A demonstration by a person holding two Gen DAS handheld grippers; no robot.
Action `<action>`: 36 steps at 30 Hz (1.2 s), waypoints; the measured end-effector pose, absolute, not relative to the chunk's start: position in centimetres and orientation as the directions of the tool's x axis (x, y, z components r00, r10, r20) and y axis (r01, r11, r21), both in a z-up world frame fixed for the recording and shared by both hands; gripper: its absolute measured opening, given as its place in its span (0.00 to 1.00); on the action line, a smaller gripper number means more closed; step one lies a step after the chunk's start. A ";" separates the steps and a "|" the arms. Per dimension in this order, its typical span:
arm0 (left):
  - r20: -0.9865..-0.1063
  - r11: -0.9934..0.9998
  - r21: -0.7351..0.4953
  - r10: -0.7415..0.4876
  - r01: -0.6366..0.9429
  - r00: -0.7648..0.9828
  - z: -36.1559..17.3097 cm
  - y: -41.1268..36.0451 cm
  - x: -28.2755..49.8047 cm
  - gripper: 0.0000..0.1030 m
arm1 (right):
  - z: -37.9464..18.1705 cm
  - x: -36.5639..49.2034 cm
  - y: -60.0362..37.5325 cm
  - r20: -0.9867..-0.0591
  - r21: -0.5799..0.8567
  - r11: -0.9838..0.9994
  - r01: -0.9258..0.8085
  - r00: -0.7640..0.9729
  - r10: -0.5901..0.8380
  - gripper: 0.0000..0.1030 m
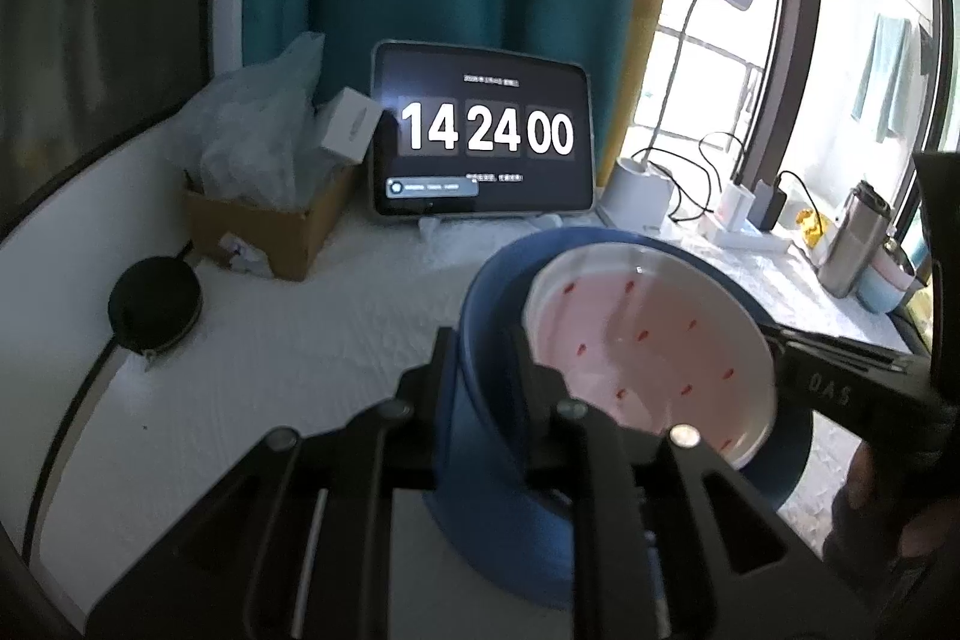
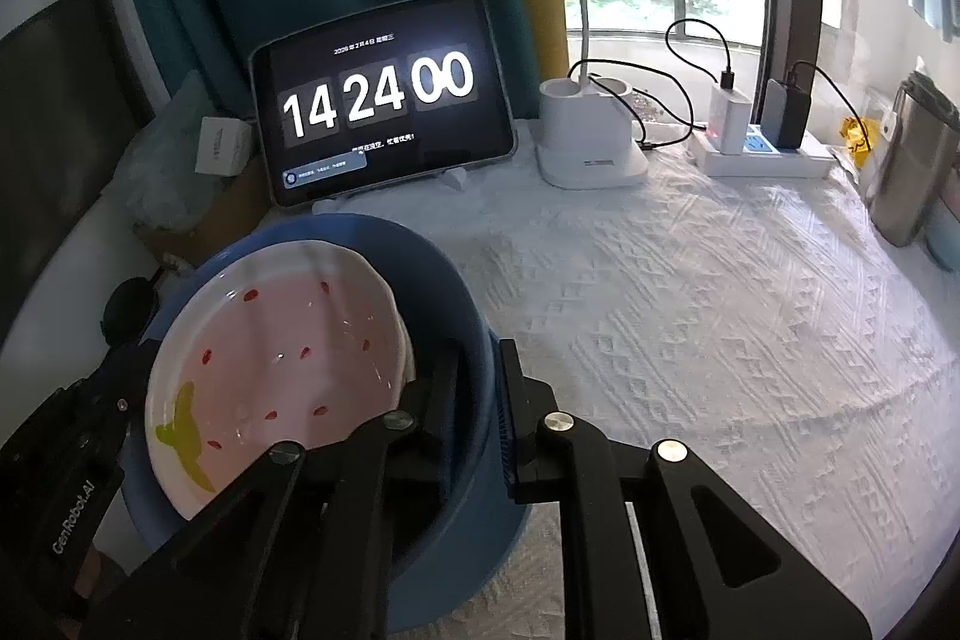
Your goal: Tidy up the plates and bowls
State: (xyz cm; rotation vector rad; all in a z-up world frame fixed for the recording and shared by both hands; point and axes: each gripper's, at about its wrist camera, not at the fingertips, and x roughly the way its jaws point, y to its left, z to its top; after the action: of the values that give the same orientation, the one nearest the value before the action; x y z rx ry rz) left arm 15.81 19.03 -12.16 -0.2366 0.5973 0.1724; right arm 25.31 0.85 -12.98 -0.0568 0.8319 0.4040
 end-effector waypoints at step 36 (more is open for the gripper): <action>-0.516 0.937 -0.166 0.184 -0.309 0.836 -9.7 17.7 9.2 0.79 | -10.9 21.7 -2.6 -0.703 0.025 0.953 -0.302 0.672 0.231 0.70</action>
State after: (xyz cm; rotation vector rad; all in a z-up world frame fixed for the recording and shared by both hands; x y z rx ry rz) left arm 9.23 17.70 -9.67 -0.2480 0.5186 0.2638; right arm 21.72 -2.57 -10.88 -0.0959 0.7779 0.3006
